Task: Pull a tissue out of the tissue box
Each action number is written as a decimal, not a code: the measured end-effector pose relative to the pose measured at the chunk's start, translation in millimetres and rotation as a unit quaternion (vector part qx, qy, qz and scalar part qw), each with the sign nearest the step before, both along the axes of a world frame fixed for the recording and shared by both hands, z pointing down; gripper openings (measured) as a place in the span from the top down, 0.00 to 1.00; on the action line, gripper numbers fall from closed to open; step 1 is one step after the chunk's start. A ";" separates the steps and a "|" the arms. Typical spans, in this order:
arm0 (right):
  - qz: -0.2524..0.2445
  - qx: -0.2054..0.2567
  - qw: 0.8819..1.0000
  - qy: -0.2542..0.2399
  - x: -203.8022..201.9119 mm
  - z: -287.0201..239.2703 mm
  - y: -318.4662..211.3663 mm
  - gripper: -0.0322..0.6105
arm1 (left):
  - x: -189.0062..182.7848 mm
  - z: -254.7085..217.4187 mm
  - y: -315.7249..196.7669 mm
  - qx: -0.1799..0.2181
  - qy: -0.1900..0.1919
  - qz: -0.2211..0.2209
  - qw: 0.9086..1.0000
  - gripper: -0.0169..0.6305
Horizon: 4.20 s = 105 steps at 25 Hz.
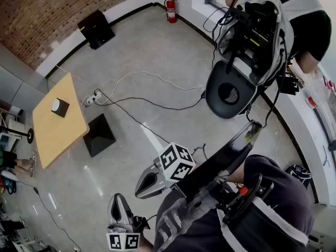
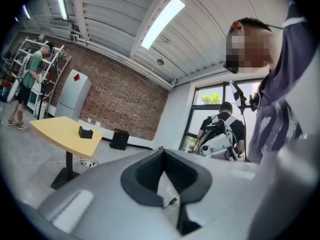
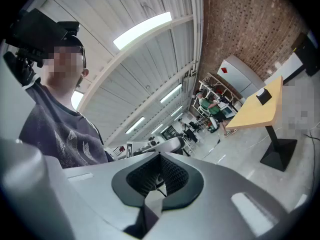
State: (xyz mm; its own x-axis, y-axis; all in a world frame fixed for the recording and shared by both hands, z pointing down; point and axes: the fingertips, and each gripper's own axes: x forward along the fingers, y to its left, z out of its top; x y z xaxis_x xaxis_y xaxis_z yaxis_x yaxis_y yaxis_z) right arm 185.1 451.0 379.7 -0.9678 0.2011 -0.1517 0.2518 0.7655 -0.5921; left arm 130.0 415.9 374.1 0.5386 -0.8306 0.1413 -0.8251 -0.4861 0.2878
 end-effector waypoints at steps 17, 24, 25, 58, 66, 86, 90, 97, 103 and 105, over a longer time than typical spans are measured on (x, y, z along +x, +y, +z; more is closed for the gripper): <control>-0.052 -0.006 0.999 -0.008 65.0 -28.2 -1.2 0.95 | 76.5 -38.9 -16.4 0.012 -0.016 -0.007 1.000 0.97; -0.082 0.007 0.996 -0.015 52.5 3.4 -20.6 0.95 | 54.5 -14.6 -22.3 0.016 -0.054 -0.075 0.996 0.97; -0.081 0.012 0.997 -0.013 53.1 4.3 -26.4 0.95 | 52.5 -15.4 -24.6 0.018 -0.063 -0.084 0.994 0.97; -0.018 0.140 0.985 0.097 -168.4 -14.0 -39.8 0.95 | -181.1 -35.8 -27.4 0.093 -0.026 -0.090 0.991 0.97; -0.037 0.136 0.984 0.110 -198.6 -7.0 -40.9 0.95 | -210.7 -26.8 -22.2 0.088 -0.012 -0.118 0.989 0.97; -0.060 0.079 0.993 0.070 -202.0 5.1 -178.8 0.95 | -195.0 -38.8 -167.1 0.048 -0.058 -0.133 0.988 0.97; -0.067 0.064 0.993 0.074 -191.4 8.1 -216.4 0.95 | -180.9 -45.9 -209.8 0.050 -0.071 -0.125 0.988 0.97; -0.112 0.057 0.989 0.074 -182.7 13.4 -264.8 0.95 | -174.2 -39.2 -260.2 0.026 -0.077 -0.157 0.984 0.97; -0.129 0.051 0.988 0.074 -178.0 20.4 -284.0 0.95 | -169.2 -31.3 -280.1 0.009 -0.094 -0.160 0.983 0.97; -0.126 0.055 0.988 0.076 -179.9 22.4 -289.5 0.95 | -172.4 -30.9 -285.6 0.012 -0.093 -0.161 0.982 0.97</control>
State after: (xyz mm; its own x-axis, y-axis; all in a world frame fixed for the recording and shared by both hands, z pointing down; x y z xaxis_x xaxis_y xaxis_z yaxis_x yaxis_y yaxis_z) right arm 5.2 161.5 402.1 -0.8948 0.4456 0.0285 0.3567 0.7519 -0.5544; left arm -42.5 130.3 343.2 0.2136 -0.9581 0.1910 -0.9745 -0.1954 0.1100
